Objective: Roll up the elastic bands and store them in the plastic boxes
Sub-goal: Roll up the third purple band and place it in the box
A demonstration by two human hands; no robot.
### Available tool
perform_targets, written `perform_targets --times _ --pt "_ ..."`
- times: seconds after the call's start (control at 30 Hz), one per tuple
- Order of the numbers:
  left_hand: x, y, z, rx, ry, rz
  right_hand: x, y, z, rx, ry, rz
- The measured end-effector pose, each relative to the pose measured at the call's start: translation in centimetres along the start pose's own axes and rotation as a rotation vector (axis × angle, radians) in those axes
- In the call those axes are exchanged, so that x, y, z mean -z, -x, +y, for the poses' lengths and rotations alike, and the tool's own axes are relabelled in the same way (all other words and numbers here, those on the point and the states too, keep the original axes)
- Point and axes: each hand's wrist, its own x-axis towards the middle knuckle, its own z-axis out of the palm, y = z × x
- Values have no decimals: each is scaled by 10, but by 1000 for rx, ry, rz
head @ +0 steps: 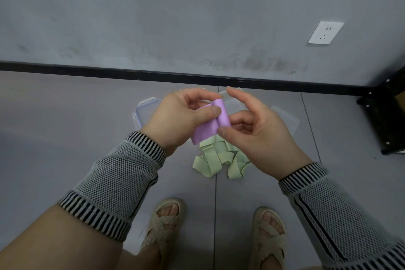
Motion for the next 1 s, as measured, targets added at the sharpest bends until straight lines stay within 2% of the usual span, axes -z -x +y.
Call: perform_targets --times 0.17,0.23,0.37,0.53,0.7,0.83,1.0 --pt "1 0 0 48 -87 -66 6 2 0 72 215 -90" --pt "0 -1 -1 85 -57 -51 6 1 3 75 181 -63" --pt "1 -4 -1 145 148 -6 7 -4 5 42 41 25" --pt "-1 -5 0 132 187 56 8 -4 4 53 -49 13" --pt "1 -4 2 73 182 101 12 -5 2 62 3 -7" --pt "-10 0 -1 7 125 115 9 -6 6 72 91 44" --pt "-21 1 1 46 267 136 6 -6 8 81 78 118"
